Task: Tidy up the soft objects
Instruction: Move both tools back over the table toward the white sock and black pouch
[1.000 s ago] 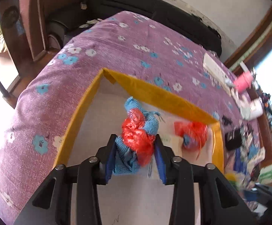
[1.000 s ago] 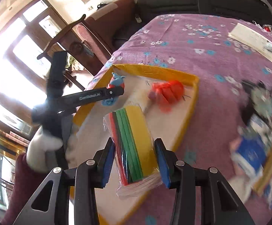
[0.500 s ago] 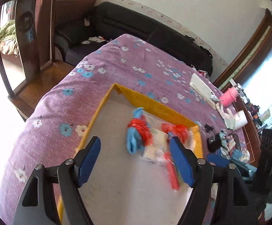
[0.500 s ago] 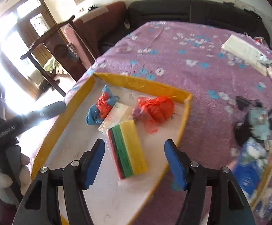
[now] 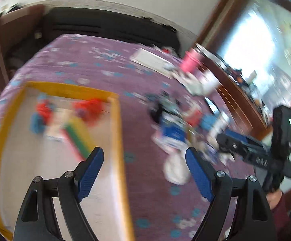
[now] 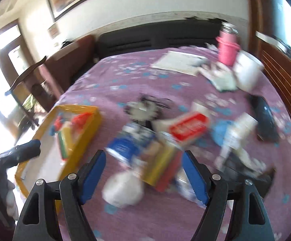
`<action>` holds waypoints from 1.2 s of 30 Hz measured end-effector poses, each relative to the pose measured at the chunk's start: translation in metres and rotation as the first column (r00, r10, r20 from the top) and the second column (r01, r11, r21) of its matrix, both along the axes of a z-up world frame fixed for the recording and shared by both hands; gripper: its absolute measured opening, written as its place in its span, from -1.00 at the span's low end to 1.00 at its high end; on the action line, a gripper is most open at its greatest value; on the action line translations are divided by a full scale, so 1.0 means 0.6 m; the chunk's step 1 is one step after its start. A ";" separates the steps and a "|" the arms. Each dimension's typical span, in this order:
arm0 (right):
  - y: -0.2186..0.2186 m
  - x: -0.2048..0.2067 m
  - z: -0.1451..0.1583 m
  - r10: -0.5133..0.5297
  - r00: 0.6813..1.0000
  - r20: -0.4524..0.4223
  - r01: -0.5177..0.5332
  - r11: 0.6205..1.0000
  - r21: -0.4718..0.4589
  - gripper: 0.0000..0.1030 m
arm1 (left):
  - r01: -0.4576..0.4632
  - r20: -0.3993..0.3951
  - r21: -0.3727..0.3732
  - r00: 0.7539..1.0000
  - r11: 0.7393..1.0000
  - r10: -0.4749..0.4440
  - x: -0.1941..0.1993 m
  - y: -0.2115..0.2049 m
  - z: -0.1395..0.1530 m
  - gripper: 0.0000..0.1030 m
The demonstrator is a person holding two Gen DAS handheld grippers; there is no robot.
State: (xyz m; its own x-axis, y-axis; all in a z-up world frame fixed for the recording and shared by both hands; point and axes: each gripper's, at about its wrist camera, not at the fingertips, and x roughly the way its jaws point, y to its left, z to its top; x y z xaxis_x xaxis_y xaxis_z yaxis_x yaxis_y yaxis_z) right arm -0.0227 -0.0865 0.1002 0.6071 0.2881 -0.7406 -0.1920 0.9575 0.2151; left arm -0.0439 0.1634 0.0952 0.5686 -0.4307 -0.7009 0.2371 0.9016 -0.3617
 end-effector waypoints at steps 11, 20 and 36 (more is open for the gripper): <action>-0.229 -0.073 -0.023 -0.221 0.975 -0.004 0.221 0.971 0.093 0.59 | 0.140 -0.072 0.264 0.989 0.954 -0.126 0.028 -0.208 -0.104 0.60; -0.324 -0.089 -0.062 -0.303 0.951 -0.065 0.309 0.944 0.120 0.61 | 0.155 -0.087 0.344 0.987 0.926 -0.133 0.035 -0.235 -0.145 -0.25; -0.219 0.000 -0.113 0.178 0.946 -0.271 -0.072 0.931 0.359 0.66 | 0.140 -0.092 0.177 0.988 0.974 -0.126 -0.034 -0.163 -0.104 -0.58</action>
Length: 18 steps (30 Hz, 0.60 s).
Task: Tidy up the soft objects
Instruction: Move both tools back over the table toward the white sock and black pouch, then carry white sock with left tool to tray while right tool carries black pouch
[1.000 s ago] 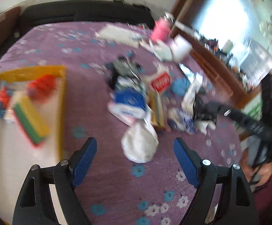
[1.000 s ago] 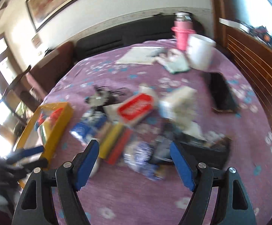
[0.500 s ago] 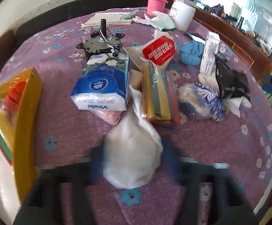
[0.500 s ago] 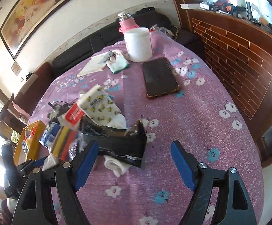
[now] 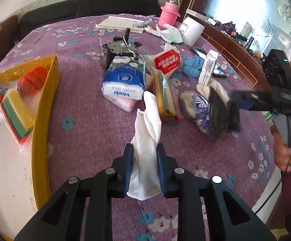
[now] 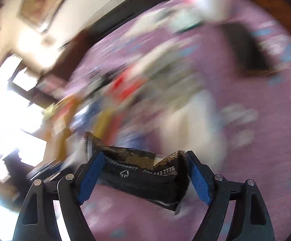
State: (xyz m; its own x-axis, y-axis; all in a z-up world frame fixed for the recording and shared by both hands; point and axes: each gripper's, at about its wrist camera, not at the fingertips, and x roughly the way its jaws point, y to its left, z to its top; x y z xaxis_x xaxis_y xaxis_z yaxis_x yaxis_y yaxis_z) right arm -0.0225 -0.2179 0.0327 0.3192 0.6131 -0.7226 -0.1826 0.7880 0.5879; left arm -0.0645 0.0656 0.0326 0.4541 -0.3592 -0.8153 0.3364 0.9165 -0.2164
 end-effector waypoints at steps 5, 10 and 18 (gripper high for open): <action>0.034 -0.031 0.035 0.004 0.993 0.119 0.023 0.975 -0.220 0.66 | 0.010 -0.008 0.022 1.000 1.000 -0.010 0.004 -0.007 -0.015 -0.40; 0.091 -0.069 0.035 0.106 0.983 0.147 -0.045 0.929 -0.368 0.66 | 0.005 -0.009 0.030 1.000 1.000 -0.005 0.012 -0.010 -0.023 -0.15; 0.185 -0.111 0.046 0.319 0.917 0.241 -0.162 0.848 -0.504 0.66 | 0.030 0.028 0.118 0.999 0.993 -0.033 0.045 -0.045 -0.039 -0.28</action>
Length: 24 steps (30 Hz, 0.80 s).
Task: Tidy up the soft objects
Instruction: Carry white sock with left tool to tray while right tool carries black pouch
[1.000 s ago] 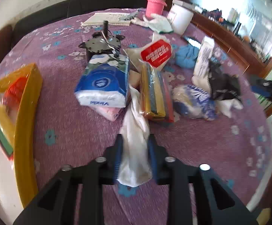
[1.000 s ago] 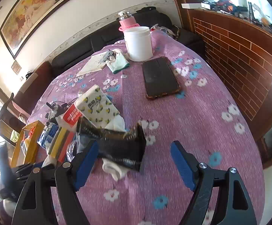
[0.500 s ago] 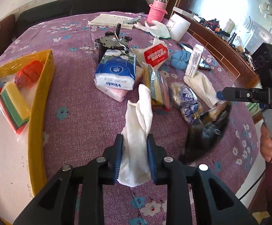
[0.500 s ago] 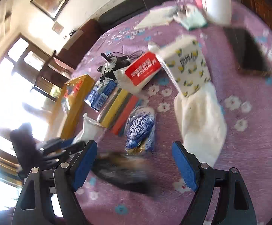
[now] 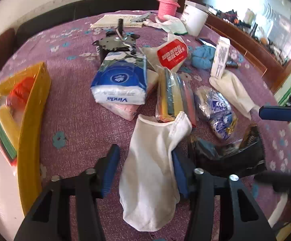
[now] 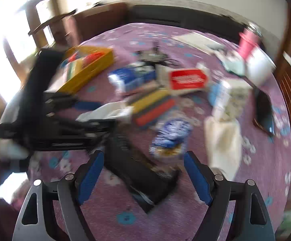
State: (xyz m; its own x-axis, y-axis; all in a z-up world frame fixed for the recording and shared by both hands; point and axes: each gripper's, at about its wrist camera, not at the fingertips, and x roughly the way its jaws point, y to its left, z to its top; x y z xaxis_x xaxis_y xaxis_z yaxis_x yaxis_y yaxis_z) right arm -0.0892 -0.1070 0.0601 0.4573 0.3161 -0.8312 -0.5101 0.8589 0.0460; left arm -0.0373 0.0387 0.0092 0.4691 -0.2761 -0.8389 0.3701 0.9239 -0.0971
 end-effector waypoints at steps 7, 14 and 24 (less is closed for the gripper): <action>0.077 0.002 -0.049 0.163 0.987 -0.001 -0.161 0.968 -0.190 0.66 | -0.005 -0.045 -0.049 0.999 0.999 0.003 -0.033 0.039 0.012 -0.78; 0.081 0.025 -0.086 0.138 0.988 -0.066 -0.146 0.978 -0.151 0.42 | -0.023 -0.051 -0.062 0.998 0.998 0.020 -0.053 0.052 0.004 -0.03; 0.024 -0.002 -0.066 -0.018 0.993 -0.113 0.014 0.999 -0.038 -0.07 | -0.002 -0.048 -0.129 0.999 0.992 -0.004 -0.077 0.058 0.014 -0.82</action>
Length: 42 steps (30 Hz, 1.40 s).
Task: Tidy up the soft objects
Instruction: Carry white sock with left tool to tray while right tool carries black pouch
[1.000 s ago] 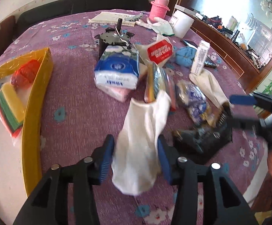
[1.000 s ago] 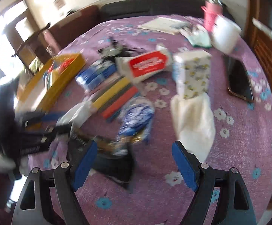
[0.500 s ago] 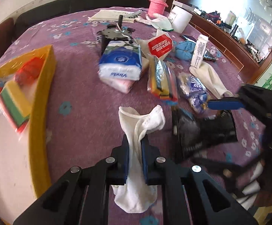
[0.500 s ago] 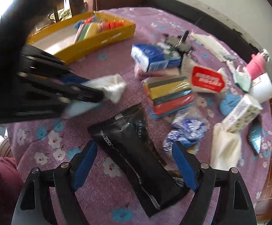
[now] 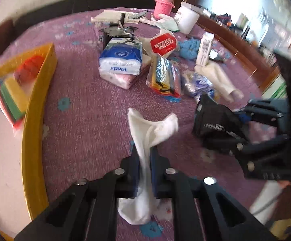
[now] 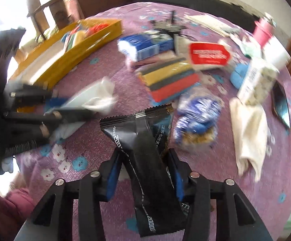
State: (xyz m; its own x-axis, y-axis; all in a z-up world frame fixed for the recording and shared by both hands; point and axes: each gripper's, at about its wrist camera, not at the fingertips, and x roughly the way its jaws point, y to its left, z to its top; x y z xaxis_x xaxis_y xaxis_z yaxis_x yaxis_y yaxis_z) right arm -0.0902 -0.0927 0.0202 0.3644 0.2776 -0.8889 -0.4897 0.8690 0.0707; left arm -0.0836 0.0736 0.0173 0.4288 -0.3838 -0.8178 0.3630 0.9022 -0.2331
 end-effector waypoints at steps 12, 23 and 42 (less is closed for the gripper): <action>0.053 0.018 0.104 0.015 1.000 -0.016 -0.010 0.955 0.296 -0.10 | -0.264 0.061 -0.148 0.959 0.953 0.275 -0.024 0.257 0.113 -0.82; 0.298 0.092 0.125 0.160 0.977 -0.141 -0.079 0.887 0.455 -0.09 | -0.448 -0.042 -0.009 0.893 0.894 0.447 0.117 0.407 0.050 -0.82; 0.476 0.186 0.020 0.050 0.974 -0.219 0.021 0.950 0.313 0.13 | -0.538 0.084 -0.230 0.819 0.811 0.567 0.046 0.503 0.118 0.43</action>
State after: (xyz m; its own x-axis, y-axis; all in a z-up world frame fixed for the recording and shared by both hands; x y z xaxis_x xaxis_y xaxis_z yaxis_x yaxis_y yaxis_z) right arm 0.0215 0.1932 0.0320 0.1621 0.5572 -0.8144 -0.4427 0.7787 0.4446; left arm -0.0560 0.3755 0.0881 0.7205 -0.1856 -0.6682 -0.1412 0.9041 -0.4033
